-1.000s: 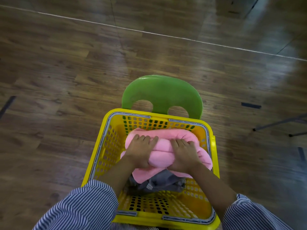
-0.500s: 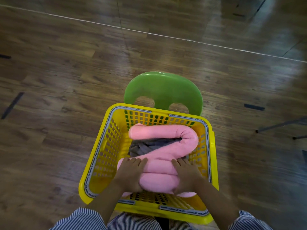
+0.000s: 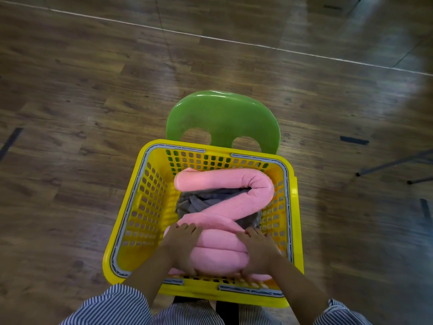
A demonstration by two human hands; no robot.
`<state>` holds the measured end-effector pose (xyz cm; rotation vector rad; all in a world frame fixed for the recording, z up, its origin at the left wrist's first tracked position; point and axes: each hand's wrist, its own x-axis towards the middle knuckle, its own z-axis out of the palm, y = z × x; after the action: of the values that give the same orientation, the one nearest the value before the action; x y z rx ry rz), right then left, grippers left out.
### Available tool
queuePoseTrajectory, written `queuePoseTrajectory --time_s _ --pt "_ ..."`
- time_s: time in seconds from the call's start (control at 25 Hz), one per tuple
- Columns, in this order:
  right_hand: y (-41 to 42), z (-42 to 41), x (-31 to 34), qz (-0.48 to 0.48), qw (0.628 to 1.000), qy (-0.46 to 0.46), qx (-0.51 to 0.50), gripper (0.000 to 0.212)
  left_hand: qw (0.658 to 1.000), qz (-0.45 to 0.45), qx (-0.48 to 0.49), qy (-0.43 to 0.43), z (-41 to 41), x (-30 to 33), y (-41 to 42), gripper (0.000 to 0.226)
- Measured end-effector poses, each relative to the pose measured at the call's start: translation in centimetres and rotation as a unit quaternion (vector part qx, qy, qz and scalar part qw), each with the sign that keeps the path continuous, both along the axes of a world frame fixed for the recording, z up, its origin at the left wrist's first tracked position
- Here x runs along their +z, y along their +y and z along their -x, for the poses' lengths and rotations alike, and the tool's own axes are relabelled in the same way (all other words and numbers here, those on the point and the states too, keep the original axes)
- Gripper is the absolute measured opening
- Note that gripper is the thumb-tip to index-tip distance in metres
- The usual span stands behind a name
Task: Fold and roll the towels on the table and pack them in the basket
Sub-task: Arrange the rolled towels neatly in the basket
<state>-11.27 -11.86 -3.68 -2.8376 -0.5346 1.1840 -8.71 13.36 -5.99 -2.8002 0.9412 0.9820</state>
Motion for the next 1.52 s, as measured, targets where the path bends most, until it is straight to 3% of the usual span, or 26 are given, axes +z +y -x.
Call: queuePoseTrajectory --time_s 0.12,0.24,0.48,0.76,1.0,1.28,1.4,1.52 --pt "-0.3 -0.1 0.3 -0.004 1.000 -0.011 0.002 0.099 0.999 0.025 -0.027 -0.005 -0.5 0.0 0.2 0.105" --pt "-0.2 -0.7 0.6 0.000 1.000 0.018 0.003 0.101 0.997 0.015 -0.014 0.080 -1.1 0.4 -0.3 0.107" --pt "0.3 -1.0 0.5 -0.009 1.000 0.009 -0.027 0.097 0.999 -0.010 0.007 0.045 -0.7 1.1 -0.2 0.109" --pt "0.9 0.8 -1.7 0.006 0.997 -0.023 -0.067 0.093 0.998 0.033 0.035 -0.033 0.6 -2.7 -0.1 0.100" --pt "0.7 0.6 -1.9 0.000 0.996 -0.072 -0.053 0.093 0.995 0.056 0.069 -0.045 0.8 -2.8 0.0 0.095" --pt "1.0 1.1 -4.5 -0.001 0.995 -0.018 -0.100 0.087 0.998 0.023 0.039 0.033 0.9 -5.1 0.6 0.122" --pt "1.0 1.0 -5.3 -0.009 0.994 -0.001 -0.107 0.087 0.995 0.028 0.042 0.089 0.6 -5.2 1.1 0.117" --pt "1.3 0.9 -5.9 0.000 0.994 0.010 -0.109 0.094 0.998 0.024 0.022 0.062 0.2 -5.6 1.3 0.108"
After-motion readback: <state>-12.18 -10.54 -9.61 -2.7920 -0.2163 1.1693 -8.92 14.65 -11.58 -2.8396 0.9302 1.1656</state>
